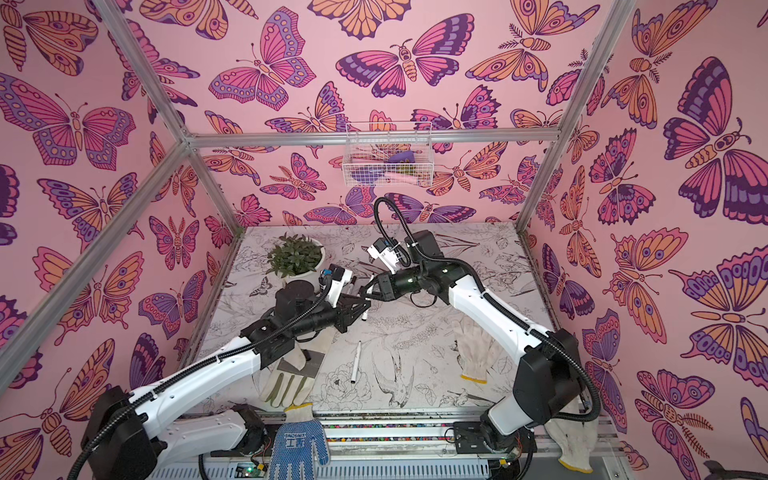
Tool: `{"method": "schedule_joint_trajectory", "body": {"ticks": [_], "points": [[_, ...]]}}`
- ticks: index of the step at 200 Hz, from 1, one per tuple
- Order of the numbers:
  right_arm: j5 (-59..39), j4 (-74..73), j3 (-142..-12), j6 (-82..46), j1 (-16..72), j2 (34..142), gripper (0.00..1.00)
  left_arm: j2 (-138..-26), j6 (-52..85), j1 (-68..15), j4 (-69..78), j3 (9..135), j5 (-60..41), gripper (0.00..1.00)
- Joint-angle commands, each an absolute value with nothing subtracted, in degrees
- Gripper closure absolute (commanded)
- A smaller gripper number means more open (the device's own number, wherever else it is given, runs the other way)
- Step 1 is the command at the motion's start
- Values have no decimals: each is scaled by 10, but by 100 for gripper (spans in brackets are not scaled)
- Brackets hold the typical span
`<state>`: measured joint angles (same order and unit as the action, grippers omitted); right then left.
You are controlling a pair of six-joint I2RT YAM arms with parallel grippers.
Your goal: Insert the pens into the pen caps
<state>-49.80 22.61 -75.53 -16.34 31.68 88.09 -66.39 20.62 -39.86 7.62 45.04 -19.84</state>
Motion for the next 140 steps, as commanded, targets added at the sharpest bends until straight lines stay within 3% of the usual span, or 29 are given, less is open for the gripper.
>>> {"method": "schedule_joint_trajectory", "body": {"ticks": [1, 21, 49, 60, 140], "points": [[-508, 243, -777, -148, 320, 879, 84, -672, 203, -404, 105, 463, -204, 100], [-505, 219, -771, -164, 318, 872, 91, -677, 203, -406, 104, 462, -200, 100], [-524, 175, -758, -204, 311, 864, 92, -684, 210, -408, 104, 458, -186, 69], [-528, 164, -752, -213, 310, 860, 92, -689, 212, -408, 105, 458, -182, 64], [-526, 187, -739, -197, 304, 846, 94, -692, 191, -408, 97, 484, -183, 66]]}}
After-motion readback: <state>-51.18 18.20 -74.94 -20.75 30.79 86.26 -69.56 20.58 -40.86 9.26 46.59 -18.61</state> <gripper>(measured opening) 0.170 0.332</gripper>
